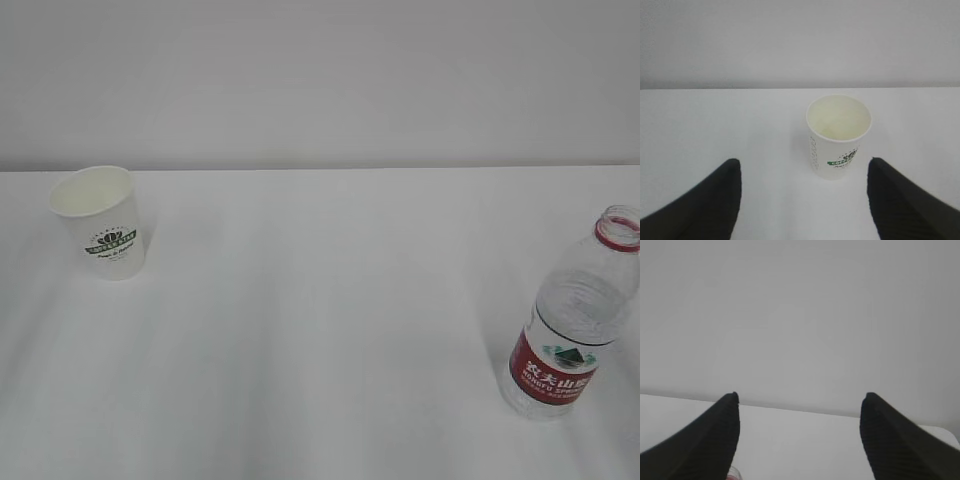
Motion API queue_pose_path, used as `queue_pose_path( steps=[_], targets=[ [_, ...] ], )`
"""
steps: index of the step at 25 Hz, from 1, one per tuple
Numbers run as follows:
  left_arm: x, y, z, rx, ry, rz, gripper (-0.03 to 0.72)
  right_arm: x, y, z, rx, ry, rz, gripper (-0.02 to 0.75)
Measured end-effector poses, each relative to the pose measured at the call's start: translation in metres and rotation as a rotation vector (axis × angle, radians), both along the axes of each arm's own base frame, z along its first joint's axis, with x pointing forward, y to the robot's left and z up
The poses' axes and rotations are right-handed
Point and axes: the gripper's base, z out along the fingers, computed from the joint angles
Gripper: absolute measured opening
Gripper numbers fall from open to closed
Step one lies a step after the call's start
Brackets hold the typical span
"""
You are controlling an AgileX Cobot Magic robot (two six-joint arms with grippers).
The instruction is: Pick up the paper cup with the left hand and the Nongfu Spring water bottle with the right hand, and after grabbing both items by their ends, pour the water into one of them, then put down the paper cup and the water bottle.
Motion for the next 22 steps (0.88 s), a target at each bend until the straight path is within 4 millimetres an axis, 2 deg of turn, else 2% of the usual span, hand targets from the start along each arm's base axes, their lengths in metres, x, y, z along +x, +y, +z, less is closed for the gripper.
queue_pose_path(
  steps=[5,10,17,22],
  targets=[
    [0.019,-0.001,-0.012,-0.001,0.006,-0.003,0.57,0.008,0.006,-0.005,-0.003,0.03,0.055,0.568],
    [0.027,-0.002,-0.017,-0.002,0.003,-0.004,0.57,0.01,0.011,-0.024,0.018,0.063,0.11,0.568],
    [0.026,-0.002,-0.021,-0.01,-0.036,-0.002,0.57,0.007,0.013,-0.032,0.021,0.06,0.133,0.568],
    [0.011,0.001,-0.045,-0.06,-0.067,0.035,0.57,0.001,0.013,-0.052,0.032,0.106,0.138,0.568]
  ],
)
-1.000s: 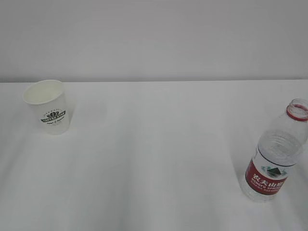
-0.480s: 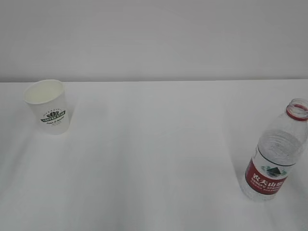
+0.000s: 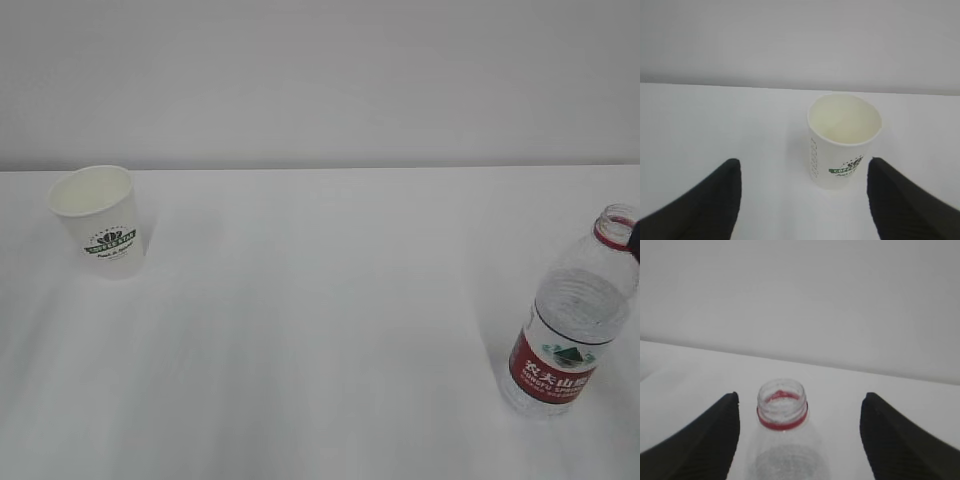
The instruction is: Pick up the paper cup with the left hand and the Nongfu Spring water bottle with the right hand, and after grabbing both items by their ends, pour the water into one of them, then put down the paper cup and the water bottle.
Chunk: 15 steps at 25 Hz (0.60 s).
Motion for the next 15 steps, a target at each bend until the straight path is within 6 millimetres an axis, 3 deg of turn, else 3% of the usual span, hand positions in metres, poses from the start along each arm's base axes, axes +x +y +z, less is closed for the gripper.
queue_pose_path(
  steps=[15],
  targets=[
    [-0.026,-0.012,-0.06,0.0,0.07,-0.071,0.57,-0.017,-0.001,-0.041,0.015,0.102,0.006,0.568]
  ],
)
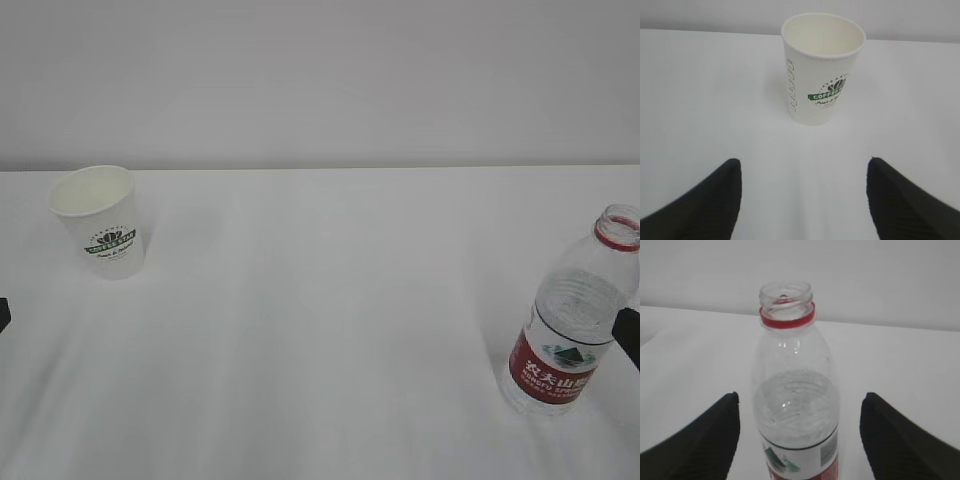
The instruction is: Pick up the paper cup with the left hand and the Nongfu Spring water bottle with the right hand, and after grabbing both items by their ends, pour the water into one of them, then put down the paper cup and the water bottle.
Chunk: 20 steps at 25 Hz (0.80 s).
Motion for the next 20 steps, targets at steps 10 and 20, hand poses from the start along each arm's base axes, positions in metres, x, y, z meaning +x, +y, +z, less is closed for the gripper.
queue_pose_path(
  steps=[10,20],
  targets=[
    [0.001,0.0,-0.007,0.003,-0.007,0.0,0.569,0.002,-0.001,0.0,0.038,0.005,-0.019,0.568],
    [0.002,0.0,-0.004,0.001,-0.033,0.0,0.569,0.013,0.002,-0.016,0.016,0.117,-0.001,0.527]
  ],
)
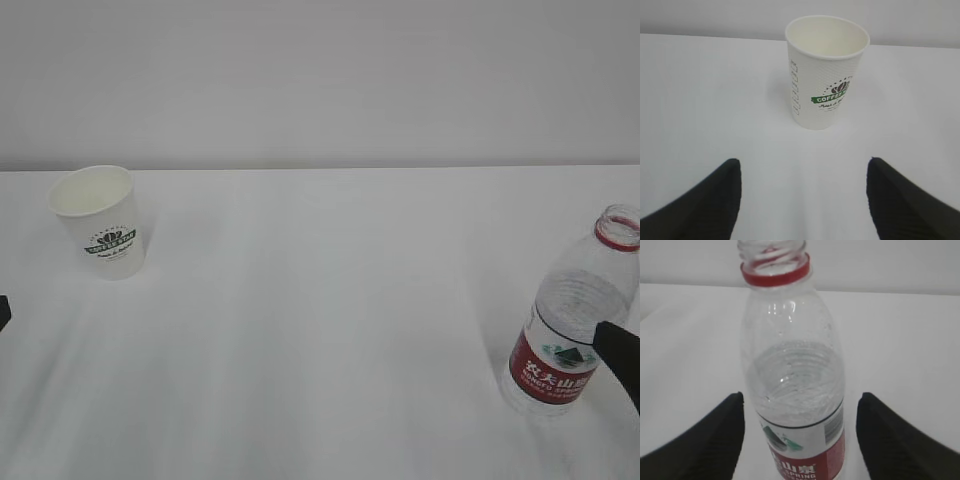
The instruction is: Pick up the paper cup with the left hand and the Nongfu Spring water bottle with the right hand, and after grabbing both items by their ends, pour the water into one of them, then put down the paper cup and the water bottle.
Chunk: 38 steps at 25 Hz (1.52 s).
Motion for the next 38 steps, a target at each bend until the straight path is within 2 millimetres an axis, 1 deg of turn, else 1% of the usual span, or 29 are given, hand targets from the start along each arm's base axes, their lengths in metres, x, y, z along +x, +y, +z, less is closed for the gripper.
queue_pose_path(
  steps=[15,23,25,30,38],
  targets=[
    [0.0,0.0,0.0,0.0,0.0,0.0,0.559,0.011,0.004,-0.021,-0.005,0.13,0.03,0.523],
    [0.0,0.0,0.001,-0.003,-0.006,0.001,0.55,0.012,0.005,-0.024,-0.012,0.141,0.039,0.524],
    [0.0,0.0,0.001,-0.003,-0.006,0.001,0.549,0.012,0.005,-0.023,-0.021,0.132,0.045,0.538],
    [0.0,0.0,0.001,-0.003,-0.012,0.001,0.549,0.012,0.005,-0.023,-0.025,0.129,0.049,0.622],
    [0.001,0.0,0.003,-0.005,-0.029,0.001,0.54,0.012,0.005,-0.026,-0.029,0.149,0.048,0.642]
  ],
)
